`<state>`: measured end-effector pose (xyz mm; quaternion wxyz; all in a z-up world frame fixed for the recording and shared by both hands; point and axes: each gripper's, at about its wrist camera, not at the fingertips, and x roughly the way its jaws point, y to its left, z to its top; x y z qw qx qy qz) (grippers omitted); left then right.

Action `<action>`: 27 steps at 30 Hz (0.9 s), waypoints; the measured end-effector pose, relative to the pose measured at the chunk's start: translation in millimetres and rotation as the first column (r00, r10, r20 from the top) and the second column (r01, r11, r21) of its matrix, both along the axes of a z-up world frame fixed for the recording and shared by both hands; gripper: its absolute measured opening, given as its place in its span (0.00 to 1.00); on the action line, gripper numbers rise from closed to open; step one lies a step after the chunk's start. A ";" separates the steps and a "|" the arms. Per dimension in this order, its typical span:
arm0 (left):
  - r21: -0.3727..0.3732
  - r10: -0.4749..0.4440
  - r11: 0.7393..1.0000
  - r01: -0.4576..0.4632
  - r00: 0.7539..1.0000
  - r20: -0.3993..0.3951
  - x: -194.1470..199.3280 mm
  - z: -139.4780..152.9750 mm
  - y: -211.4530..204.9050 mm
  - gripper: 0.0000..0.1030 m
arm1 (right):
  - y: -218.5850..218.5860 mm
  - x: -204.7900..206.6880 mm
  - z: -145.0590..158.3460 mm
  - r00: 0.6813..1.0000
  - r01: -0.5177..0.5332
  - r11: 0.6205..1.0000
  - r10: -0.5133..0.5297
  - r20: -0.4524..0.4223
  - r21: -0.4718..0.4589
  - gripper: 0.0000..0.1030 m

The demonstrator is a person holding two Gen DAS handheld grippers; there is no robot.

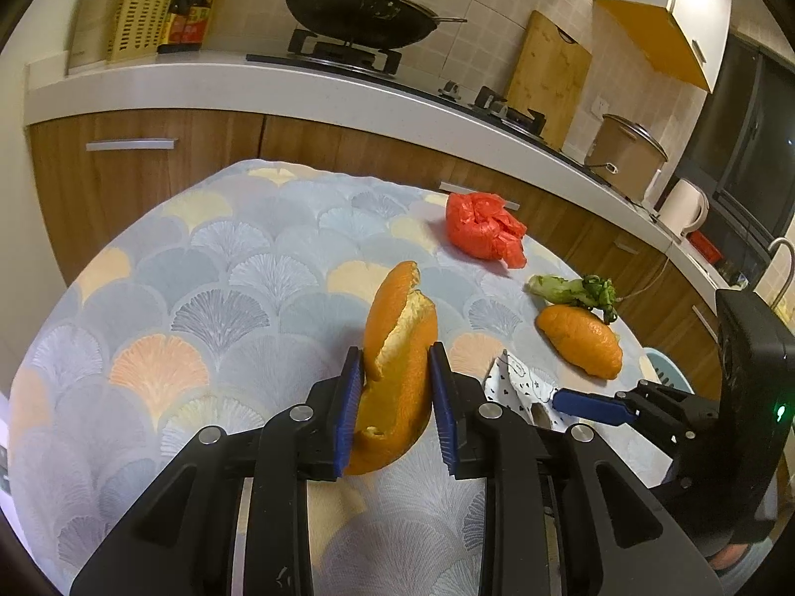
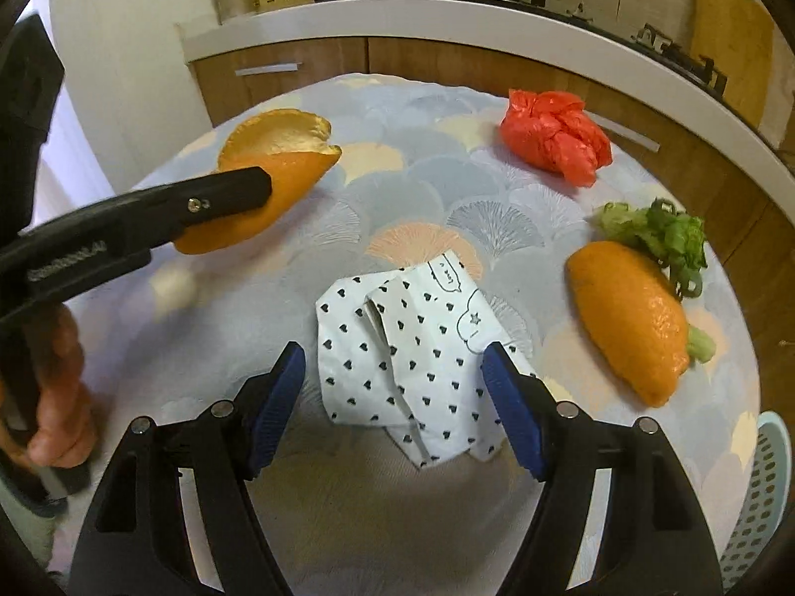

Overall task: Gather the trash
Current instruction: 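Grasp the orange peel with the left tool while the right tool grasps the white patterned paper, then carry the peel and paper over the basket and open both tools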

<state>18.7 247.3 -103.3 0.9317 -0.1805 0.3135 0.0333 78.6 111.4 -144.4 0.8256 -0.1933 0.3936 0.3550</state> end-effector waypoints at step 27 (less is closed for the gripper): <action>0.056 -0.180 0.983 0.174 0.976 0.120 -7.2 68.0 -82.3 0.25 | -118.9 -21.2 98.0 0.981 0.157 0.941 -0.184 0.067 0.300 0.06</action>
